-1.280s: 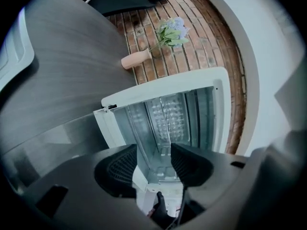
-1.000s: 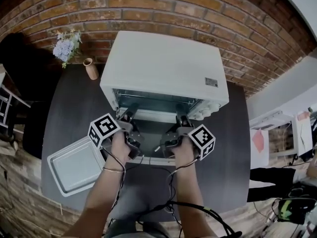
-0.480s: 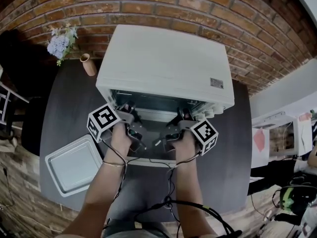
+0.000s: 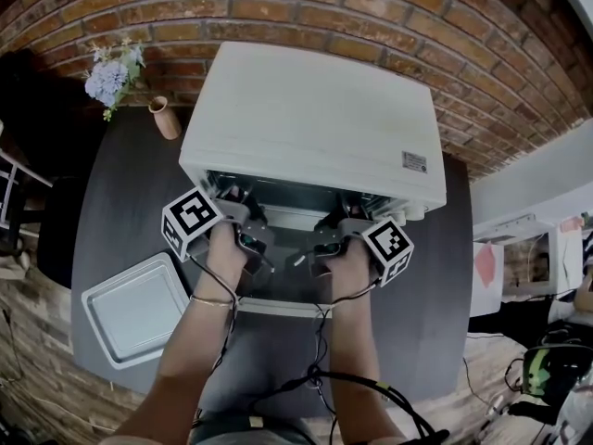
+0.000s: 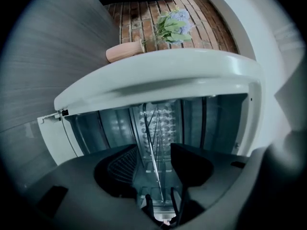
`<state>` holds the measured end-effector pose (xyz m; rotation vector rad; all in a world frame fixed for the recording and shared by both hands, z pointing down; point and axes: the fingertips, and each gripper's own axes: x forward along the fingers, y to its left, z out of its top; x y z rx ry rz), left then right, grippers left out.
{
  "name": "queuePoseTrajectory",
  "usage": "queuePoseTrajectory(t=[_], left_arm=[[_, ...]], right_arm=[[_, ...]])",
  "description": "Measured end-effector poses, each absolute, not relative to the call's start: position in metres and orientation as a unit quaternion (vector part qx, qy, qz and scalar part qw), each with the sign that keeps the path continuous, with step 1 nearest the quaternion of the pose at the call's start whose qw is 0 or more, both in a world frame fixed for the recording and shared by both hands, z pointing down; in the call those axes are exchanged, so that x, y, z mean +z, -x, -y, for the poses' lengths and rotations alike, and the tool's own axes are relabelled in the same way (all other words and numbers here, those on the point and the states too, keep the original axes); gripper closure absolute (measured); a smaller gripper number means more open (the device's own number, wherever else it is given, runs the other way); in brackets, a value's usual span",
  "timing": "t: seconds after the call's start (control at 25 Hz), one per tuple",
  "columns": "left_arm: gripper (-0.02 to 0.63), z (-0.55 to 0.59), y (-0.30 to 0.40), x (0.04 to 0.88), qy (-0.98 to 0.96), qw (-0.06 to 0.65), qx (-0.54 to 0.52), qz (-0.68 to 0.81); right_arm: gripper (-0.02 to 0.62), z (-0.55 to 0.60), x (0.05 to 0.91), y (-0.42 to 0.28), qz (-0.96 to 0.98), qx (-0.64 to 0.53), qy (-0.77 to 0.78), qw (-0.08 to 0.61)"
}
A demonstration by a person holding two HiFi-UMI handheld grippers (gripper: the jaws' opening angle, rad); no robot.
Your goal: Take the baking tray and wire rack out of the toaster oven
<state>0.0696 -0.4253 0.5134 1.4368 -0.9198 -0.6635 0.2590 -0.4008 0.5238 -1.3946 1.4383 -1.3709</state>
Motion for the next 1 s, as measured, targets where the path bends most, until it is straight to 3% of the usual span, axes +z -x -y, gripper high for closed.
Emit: queuePoseTrajectory(t=[0.36,0.68,1.0], left_arm=[[0.417,0.4304,-0.0683,0.5143,-0.623,0.607,-0.297,0.393],[0.514,0.4328,-0.0677,0.5095,-0.638,0.59,-0.295,0.397],[0.56,0.4323,-0.0668,0.513,-0.64,0.585,-0.287,0.406]], right_arm=[[0.36,0.4042,0.523,-0.2622,-0.551,-0.527,0.542,0.354],[0.425,0.4079,0.5217,-0.2616,-0.557,-0.524,0.538,0.354],[0.491,0.4095,0.5227,-0.263,-0.56,-0.521,0.542,0.349]])
